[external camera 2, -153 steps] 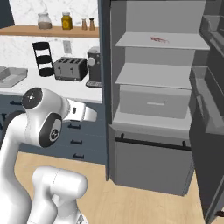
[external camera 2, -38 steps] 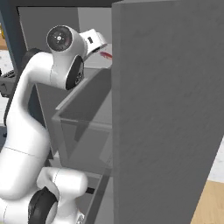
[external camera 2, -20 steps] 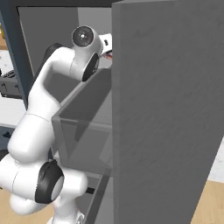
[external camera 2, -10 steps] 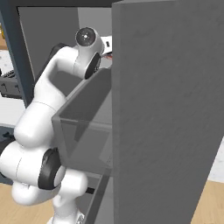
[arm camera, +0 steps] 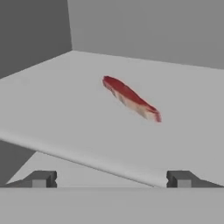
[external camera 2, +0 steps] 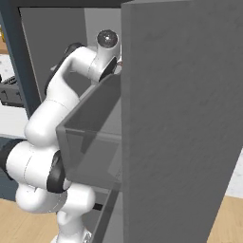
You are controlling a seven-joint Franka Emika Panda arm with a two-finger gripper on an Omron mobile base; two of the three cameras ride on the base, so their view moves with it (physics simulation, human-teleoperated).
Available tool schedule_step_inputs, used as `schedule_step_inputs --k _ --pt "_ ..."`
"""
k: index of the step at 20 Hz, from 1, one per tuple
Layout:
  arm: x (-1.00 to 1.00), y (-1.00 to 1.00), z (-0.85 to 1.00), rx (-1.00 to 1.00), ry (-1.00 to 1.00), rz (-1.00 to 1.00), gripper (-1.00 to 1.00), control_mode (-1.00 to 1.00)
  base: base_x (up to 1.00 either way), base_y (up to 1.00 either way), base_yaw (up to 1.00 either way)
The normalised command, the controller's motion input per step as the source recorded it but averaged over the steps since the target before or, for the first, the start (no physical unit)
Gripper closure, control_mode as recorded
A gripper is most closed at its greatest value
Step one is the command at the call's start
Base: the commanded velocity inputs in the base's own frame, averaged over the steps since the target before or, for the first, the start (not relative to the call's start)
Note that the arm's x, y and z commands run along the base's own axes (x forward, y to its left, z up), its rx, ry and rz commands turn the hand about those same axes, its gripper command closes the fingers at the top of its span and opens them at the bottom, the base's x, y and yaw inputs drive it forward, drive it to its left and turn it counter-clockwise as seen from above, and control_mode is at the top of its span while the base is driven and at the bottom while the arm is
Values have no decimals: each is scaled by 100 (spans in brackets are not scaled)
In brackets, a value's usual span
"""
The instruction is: Place one carrot and one steak in each tupperware on the nearby counter, to pack two identical lunches.
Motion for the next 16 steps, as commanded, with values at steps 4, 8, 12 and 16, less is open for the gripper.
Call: schedule_step_inputs --k 4,8,12,16 --pt "28 0 -1 0 10 0 -100 -100 0 0 0" --pt "32 0 -41 0 14 0 -100 -100 0 0 0" --pt "47 0 -16 0 0 0 -100 -100 0 0 0" --pt "45 0 5 0 -11 0 -100 -100 0 0 0"
